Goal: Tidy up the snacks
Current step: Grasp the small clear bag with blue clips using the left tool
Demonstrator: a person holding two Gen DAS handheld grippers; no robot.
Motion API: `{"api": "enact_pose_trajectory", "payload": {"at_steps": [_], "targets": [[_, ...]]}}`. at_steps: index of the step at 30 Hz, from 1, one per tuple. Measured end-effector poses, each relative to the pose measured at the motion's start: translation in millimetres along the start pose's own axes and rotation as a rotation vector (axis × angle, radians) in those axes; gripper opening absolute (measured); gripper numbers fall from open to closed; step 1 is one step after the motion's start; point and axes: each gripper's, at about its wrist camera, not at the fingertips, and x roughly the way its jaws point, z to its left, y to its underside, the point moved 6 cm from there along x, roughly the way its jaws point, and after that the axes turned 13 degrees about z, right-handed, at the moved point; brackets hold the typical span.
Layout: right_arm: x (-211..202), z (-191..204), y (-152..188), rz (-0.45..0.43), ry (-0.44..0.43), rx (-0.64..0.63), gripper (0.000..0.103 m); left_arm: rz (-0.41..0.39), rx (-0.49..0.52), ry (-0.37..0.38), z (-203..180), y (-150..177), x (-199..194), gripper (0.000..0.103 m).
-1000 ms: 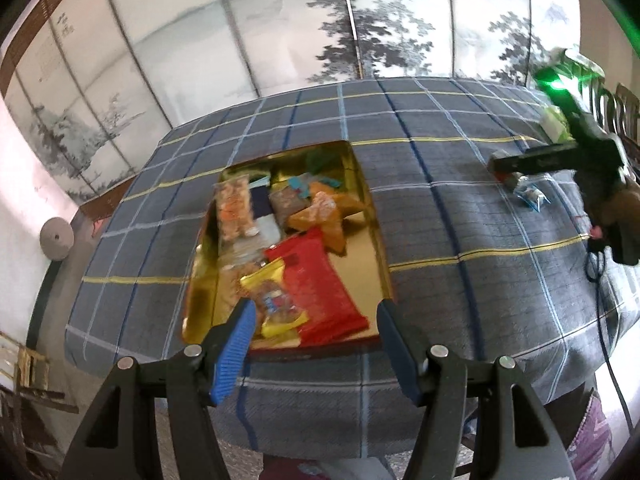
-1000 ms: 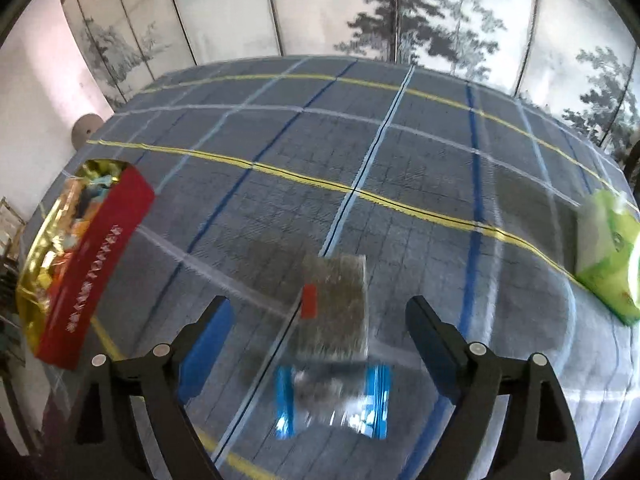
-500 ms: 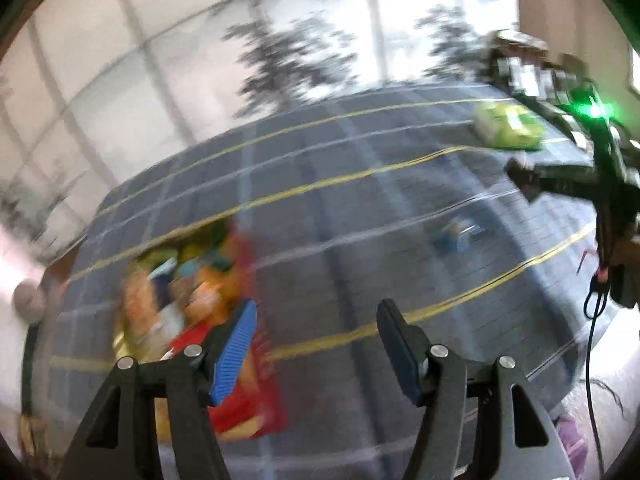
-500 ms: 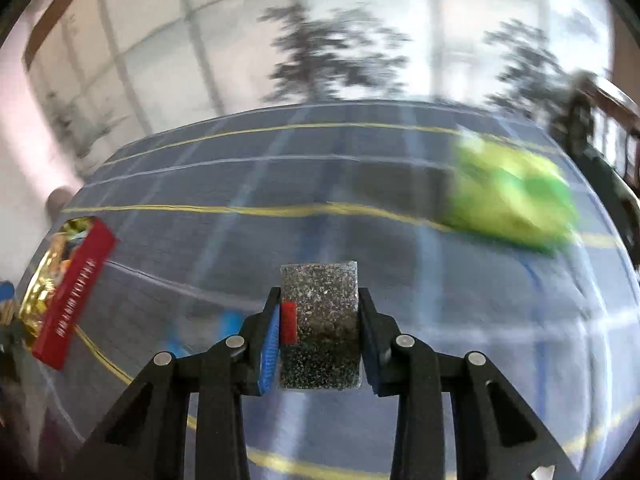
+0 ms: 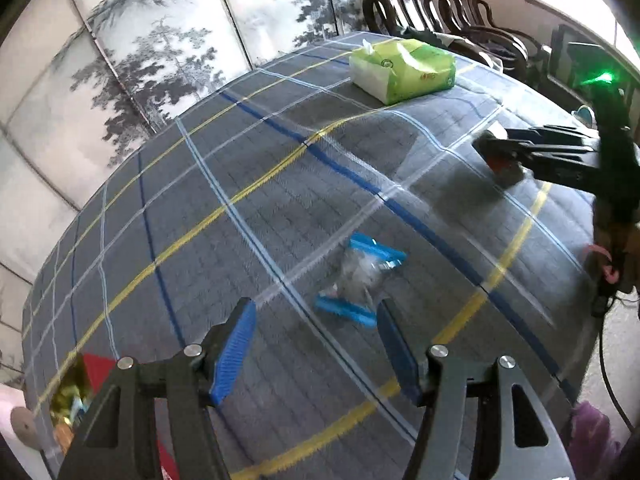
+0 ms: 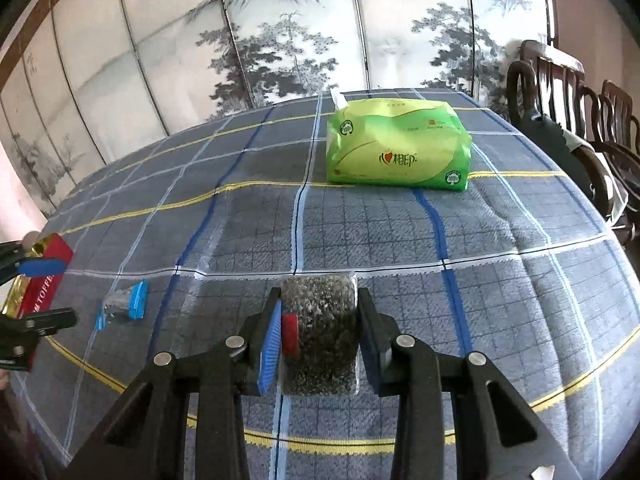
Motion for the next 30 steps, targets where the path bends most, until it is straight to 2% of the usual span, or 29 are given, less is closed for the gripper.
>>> {"api": "enact_pose_trajectory", "payload": {"at_steps": [4, 6, 13, 14, 15, 16, 17, 19, 22, 27, 30], "targets": [[3, 0, 2, 0.008, -0.015, 0.003, 0.033, 0.02, 0.017, 0.039, -1, -16, 12, 0.064], [7, 0, 2, 0.029, -0.012, 0.002, 0.033, 0.041, 0.053, 0.033, -7, -21, 22, 0.064], [10, 0, 3, 0.04, -0.031, 0.017, 0.033, 0.1, 0.101, 0.076, -15, -27, 48, 0.064], [10, 0, 3, 0.041, -0.035, 0.019, 0.034, 0.104, 0.096, 0.09, -15, -27, 50, 0.054], [11, -1, 3, 0.044, -0.038, 0.021, 0.034, 0.099, 0.079, 0.14, -15, -27, 50, 0.041], [13, -1, 3, 0.053, -0.043, 0.023, 0.035, 0.118, 0.049, 0.224, -15, -27, 50, 0.026], [14, -2, 3, 0.056, -0.039, 0.028, 0.035, 0.121, 0.021, 0.212, -12, -28, 50, 0.026], [15, -3, 2, 0.06, -0.033, 0.035, 0.037, 0.109, -0.012, 0.126, -12, -23, 48, 0.025], [16, -2, 2, 0.067, -0.021, 0.032, 0.036, 0.103, -0.122, 0.128, -7, -9, 39, 0.025], [18, 3, 2, 0.073, 0.004, 0.016, 0.037, 0.036, -0.291, 0.14, 2, 23, 1, 0.026], [18, 6, 2, 0.075, 0.023, 0.007, 0.037, 0.014, -0.356, 0.054, 8, 47, -23, 0.026]]}}
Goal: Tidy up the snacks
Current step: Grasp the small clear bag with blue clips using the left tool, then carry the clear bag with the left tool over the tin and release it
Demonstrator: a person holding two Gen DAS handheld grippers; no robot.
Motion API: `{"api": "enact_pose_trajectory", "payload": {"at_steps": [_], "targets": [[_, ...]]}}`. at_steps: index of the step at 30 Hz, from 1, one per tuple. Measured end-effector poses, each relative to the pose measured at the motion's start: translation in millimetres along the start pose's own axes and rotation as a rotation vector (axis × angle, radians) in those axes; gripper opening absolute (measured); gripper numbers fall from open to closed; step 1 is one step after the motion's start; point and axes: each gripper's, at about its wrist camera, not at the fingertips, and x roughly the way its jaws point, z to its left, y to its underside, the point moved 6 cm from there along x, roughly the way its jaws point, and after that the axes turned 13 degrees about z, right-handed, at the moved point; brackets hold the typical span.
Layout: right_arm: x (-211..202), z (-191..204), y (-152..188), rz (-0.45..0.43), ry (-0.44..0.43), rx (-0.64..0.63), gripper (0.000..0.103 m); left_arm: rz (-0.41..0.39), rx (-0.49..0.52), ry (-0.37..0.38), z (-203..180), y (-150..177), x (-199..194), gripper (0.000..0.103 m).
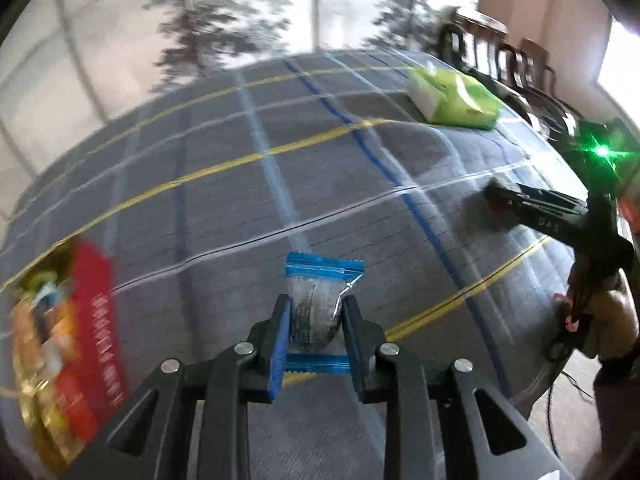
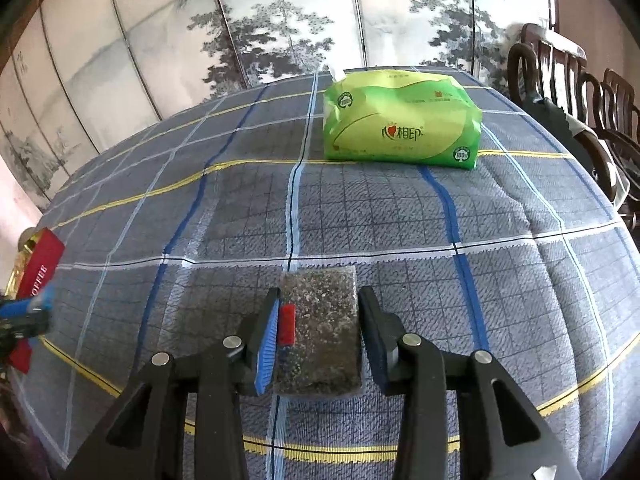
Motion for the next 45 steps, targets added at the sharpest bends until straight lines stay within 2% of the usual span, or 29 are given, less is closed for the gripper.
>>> {"api": "enact_pose_trajectory", "payload": {"at_steps": [3, 8, 15, 25, 32, 45], "targets": [[1, 2, 0, 0.001, 0.008, -0.003, 0.037, 0.0, -0.034, -0.049, 10, 16, -15, 0.026], [1, 2, 1, 0.004, 0.027, -0.013, 0.038, -0.01, -0.084, -0.077, 28, 49, -36, 0.026], [1, 3, 2, 0.008, 0.048, -0.024, 0.039, -0.042, -0.131, -0.104, 48, 73, -54, 0.026], [3, 7, 2, 0.01, 0.071, -0.035, 0.038, -0.073, -0.153, -0.133, 62, 86, -70, 0.026], [3, 7, 2, 0.011, 0.074, -0.037, 0.038, -0.089, -0.212, -0.157, 87, 89, -77, 0.026], [3, 8, 2, 0.011, 0.076, -0.038, 0.038, -0.071, -0.299, -0.206, 132, 101, -72, 0.027]]}}
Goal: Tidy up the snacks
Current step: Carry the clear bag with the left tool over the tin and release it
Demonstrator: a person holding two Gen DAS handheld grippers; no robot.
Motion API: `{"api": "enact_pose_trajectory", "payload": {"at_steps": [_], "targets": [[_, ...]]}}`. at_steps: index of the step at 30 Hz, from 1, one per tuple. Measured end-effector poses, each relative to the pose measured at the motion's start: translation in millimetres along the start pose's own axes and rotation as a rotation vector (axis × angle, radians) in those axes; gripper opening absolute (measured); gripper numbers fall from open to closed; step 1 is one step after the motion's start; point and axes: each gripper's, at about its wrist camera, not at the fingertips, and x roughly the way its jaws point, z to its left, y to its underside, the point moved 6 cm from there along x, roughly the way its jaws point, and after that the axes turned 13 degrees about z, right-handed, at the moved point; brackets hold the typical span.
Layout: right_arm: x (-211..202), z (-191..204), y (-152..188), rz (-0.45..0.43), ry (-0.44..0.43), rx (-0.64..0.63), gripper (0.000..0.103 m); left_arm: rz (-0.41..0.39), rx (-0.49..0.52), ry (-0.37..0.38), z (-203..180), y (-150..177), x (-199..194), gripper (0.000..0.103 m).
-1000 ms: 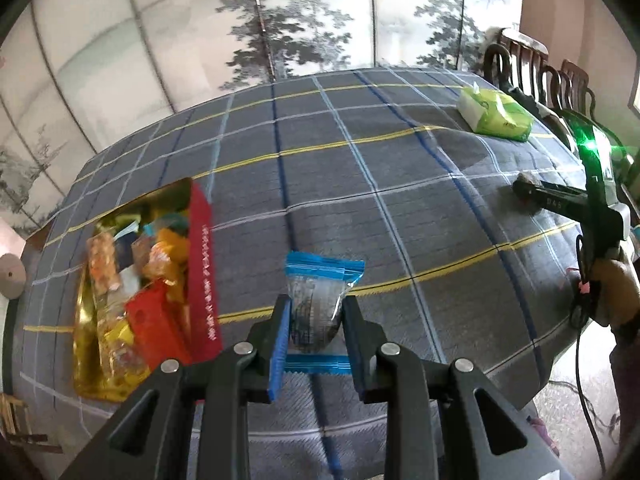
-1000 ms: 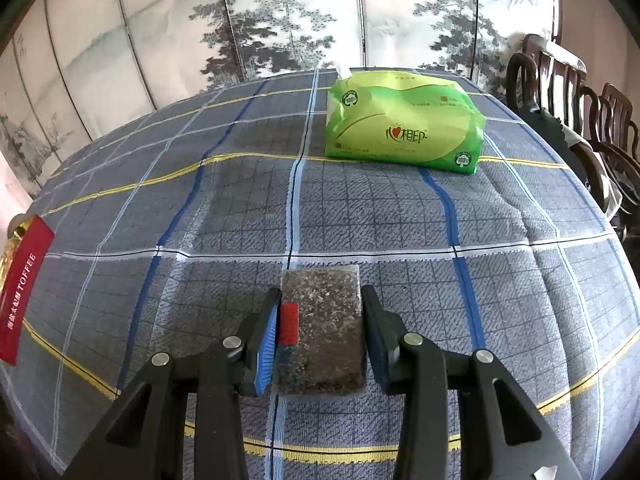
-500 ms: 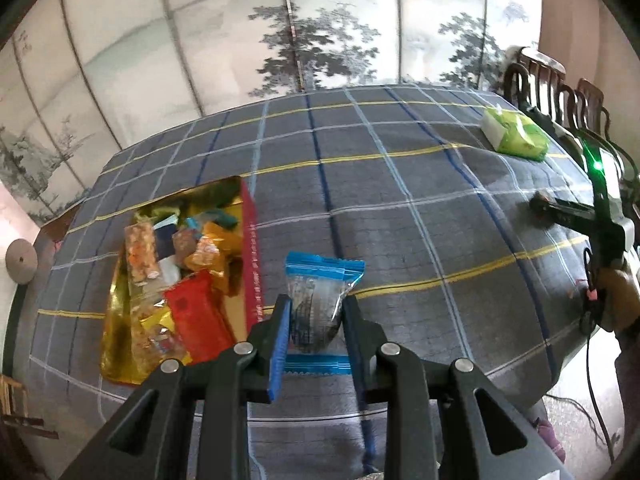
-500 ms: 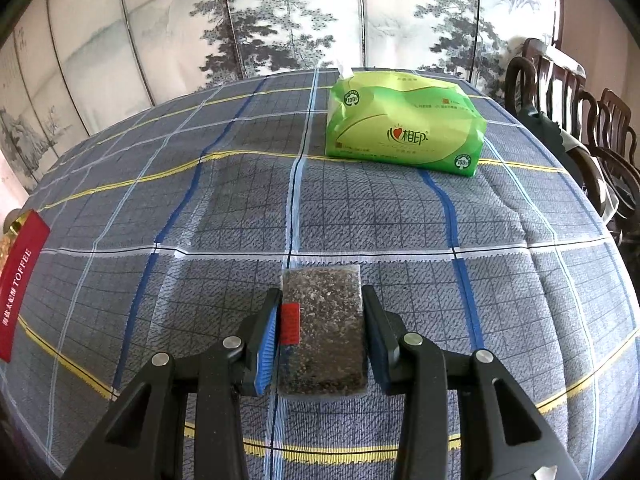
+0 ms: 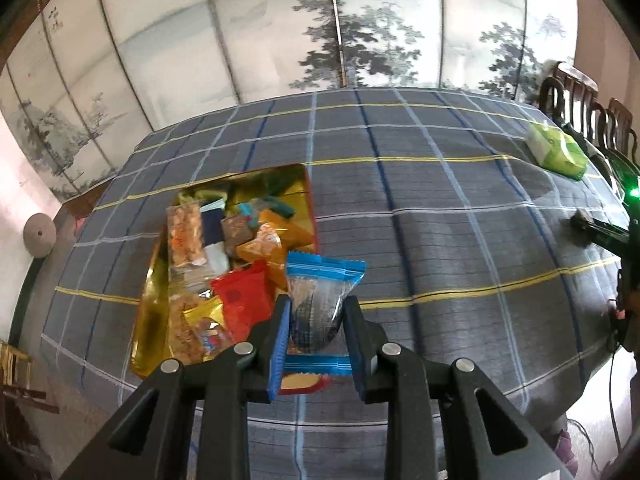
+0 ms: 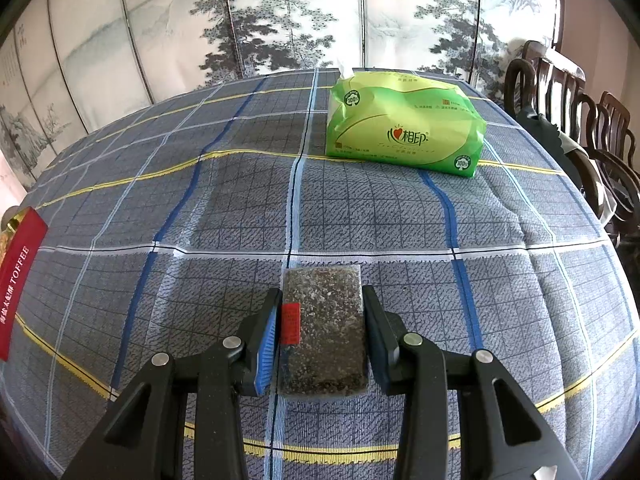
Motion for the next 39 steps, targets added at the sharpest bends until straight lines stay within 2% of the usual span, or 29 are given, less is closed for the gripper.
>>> {"api": "enact_pose_trajectory", "payload": {"at_steps": [5, 9, 16, 19, 23, 29, 39], "targets": [[0, 1, 0, 0.0, 0.002, -0.001, 0.038, 0.015, -0.029, -0.01, 18, -2, 9, 0.028], [0, 1, 0, 0.0, 0.002, -0.001, 0.038, 0.044, -0.086, 0.015, 43, -5, 17, 0.028], [0, 2, 0, 0.001, 0.004, -0.002, 0.038, 0.082, -0.169, -0.031, 97, -10, 36, 0.028], [0, 2, 0, 0.001, 0.006, -0.004, 0.038, 0.095, -0.176, -0.038, 108, -11, 43, 0.028], [0, 2, 0, 0.001, 0.005, -0.003, 0.038, 0.108, -0.16, 0.005, 103, -9, 50, 0.028], [0, 3, -1, 0.002, 0.008, -0.006, 0.04, 0.106, -0.085, 0.024, 78, -14, 60, 0.028], [1, 2, 0, 0.003, 0.011, -0.009, 0.041, 0.126, -0.038, 0.076, 57, -23, 77, 0.028]]}}
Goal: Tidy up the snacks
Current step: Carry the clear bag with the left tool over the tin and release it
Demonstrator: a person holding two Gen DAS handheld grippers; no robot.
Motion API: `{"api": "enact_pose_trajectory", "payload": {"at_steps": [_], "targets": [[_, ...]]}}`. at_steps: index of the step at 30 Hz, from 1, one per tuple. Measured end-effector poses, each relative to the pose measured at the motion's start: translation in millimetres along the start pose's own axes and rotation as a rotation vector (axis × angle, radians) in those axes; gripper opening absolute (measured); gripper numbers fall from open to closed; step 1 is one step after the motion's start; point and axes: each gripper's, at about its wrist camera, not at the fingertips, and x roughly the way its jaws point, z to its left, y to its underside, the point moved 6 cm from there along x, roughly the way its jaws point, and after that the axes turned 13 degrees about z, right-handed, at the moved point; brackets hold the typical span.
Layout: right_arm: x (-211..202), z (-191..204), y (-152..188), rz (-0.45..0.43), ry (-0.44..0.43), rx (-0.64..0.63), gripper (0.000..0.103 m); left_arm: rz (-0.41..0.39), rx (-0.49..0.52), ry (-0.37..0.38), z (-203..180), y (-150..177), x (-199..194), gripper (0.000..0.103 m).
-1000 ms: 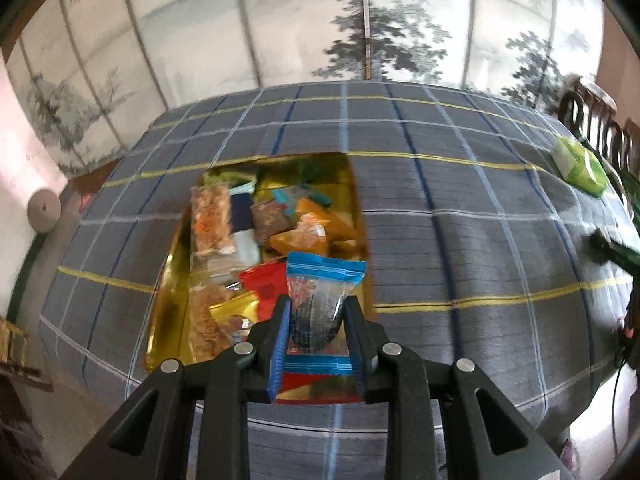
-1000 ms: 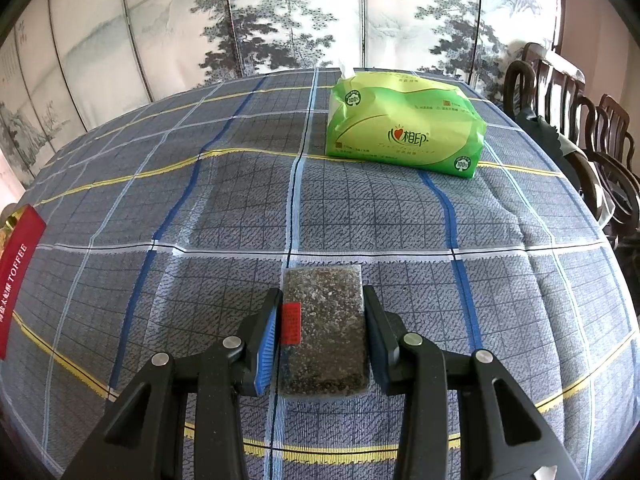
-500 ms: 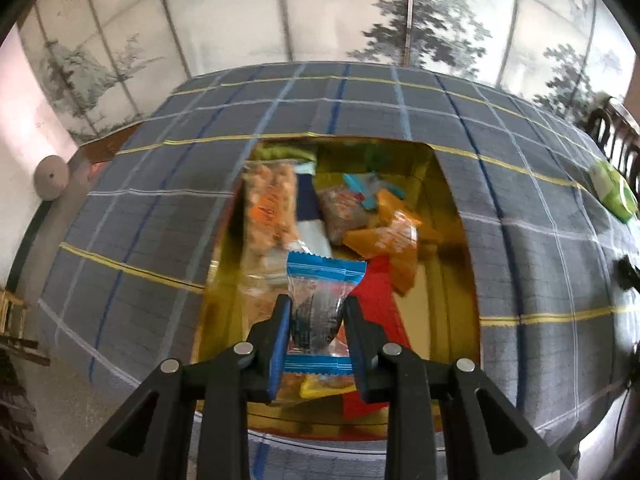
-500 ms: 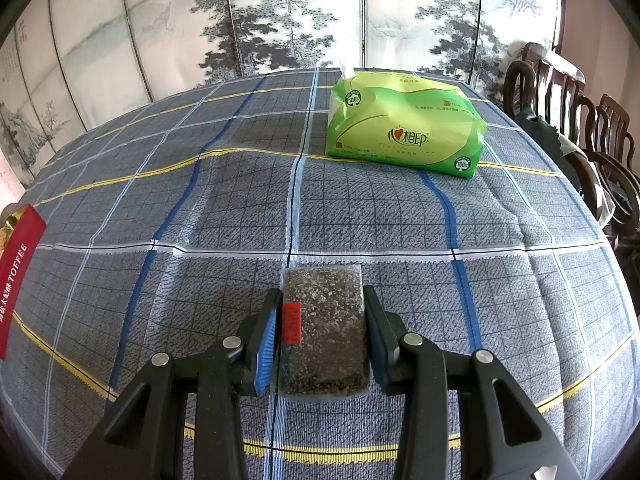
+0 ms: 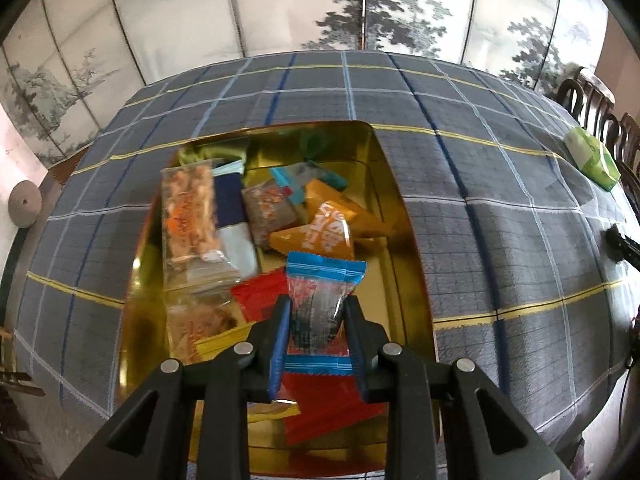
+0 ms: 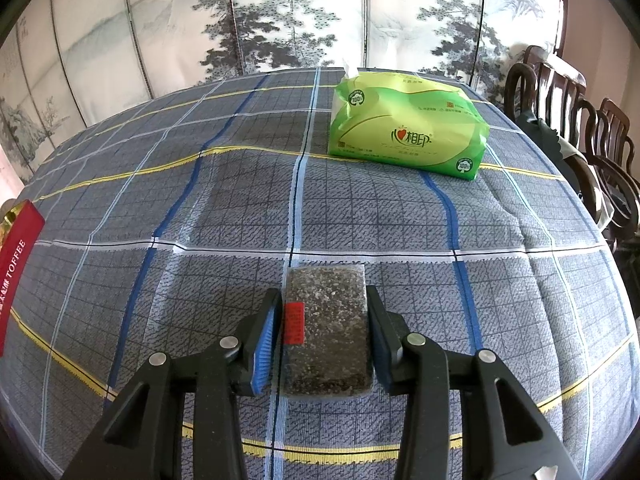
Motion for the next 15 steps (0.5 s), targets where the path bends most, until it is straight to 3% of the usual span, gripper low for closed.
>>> {"api": "enact_pose_trajectory", "payload": {"at_steps": [15], "targets": [[0, 1, 0, 0.001, 0.005, -0.004, 0.043, 0.027, 0.024, 0.024, -12, -1, 13, 0.028]]}}
